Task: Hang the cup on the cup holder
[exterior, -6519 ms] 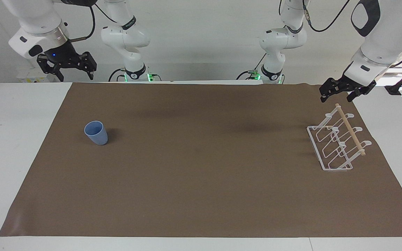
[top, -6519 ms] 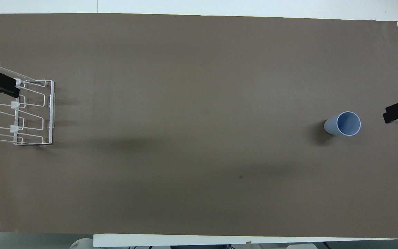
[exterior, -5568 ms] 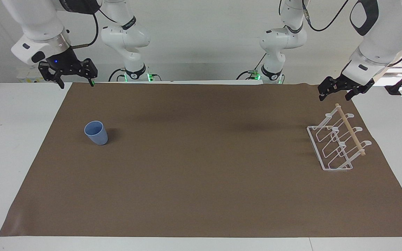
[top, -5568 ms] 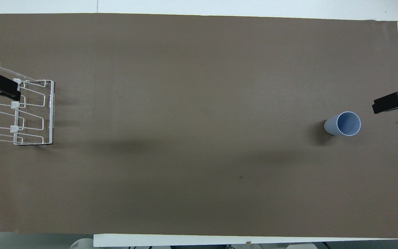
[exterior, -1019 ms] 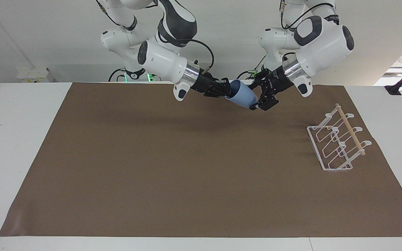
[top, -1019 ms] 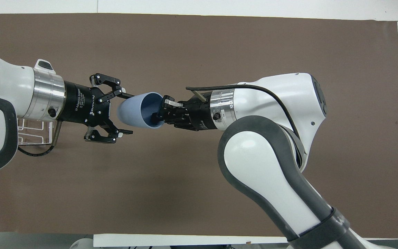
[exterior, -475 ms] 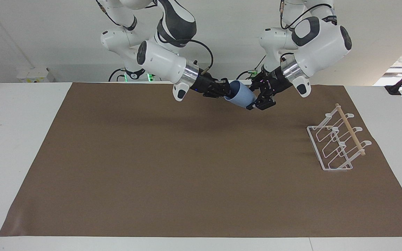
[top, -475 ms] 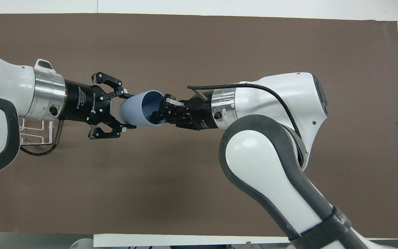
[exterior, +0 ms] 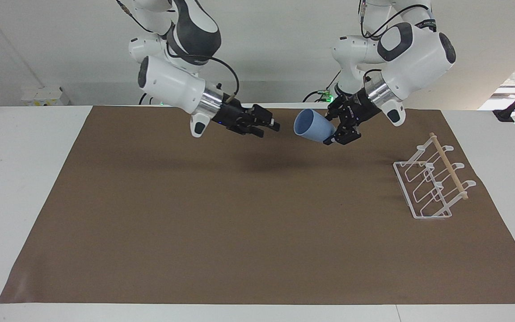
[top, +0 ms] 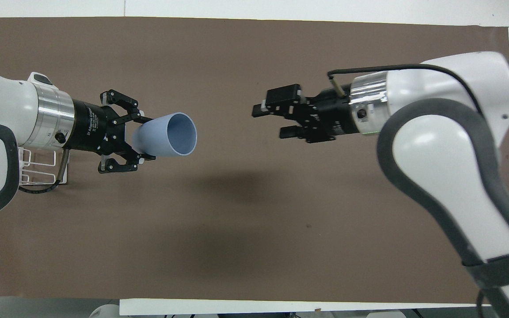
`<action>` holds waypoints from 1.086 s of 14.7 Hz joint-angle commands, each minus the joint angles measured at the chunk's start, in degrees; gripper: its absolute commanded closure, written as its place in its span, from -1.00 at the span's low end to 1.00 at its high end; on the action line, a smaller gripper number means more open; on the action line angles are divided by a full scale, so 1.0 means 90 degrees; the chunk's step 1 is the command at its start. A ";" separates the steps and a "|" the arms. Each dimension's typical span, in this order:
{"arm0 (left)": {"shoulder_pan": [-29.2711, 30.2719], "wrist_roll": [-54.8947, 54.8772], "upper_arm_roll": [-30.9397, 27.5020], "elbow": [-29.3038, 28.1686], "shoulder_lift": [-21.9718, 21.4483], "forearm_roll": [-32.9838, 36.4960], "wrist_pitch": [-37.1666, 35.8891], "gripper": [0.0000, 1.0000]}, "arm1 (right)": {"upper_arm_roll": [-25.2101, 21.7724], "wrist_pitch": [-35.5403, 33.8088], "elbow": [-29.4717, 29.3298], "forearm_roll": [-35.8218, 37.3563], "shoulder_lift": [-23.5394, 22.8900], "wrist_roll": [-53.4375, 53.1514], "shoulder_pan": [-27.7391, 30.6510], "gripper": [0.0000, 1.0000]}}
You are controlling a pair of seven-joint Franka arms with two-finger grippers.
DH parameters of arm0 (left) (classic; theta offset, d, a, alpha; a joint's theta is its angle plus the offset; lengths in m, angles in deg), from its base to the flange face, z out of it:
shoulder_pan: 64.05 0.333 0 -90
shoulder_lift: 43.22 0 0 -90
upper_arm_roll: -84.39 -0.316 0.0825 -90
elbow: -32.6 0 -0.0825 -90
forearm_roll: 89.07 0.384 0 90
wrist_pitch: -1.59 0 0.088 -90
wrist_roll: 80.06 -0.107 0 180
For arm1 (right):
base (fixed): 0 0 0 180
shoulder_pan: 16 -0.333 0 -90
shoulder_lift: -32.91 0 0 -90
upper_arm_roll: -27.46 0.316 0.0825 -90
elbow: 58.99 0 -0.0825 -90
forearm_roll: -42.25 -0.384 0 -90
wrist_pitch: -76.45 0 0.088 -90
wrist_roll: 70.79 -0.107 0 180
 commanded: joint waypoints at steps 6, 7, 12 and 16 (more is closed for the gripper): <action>-0.0895 0.0912 0.0091 0.0407 0.0431 0.5768 -0.2297 1.00 | 0.0045 -0.1520 -0.0172 0.4180 0.0606 0.0871 0.1173 -0.99; -0.1072 0.1000 0.0072 0.0417 0.0675 0.6627 -0.2513 1.00 | 0.0045 -0.1900 -0.0319 0.4641 0.0616 0.0979 0.1252 -0.99; -0.1113 0.1652 0.0072 0.0593 0.1623 1.0096 -0.3783 1.00 | -0.0023 -0.3795 -0.1540 0.5757 0.0733 0.1213 0.1526 -0.99; -0.1015 0.2766 -0.0026 0.1370 0.3116 1.2090 -0.4408 1.00 | -0.0033 -0.3751 -0.1326 0.6218 0.0880 0.1800 0.1575 -0.99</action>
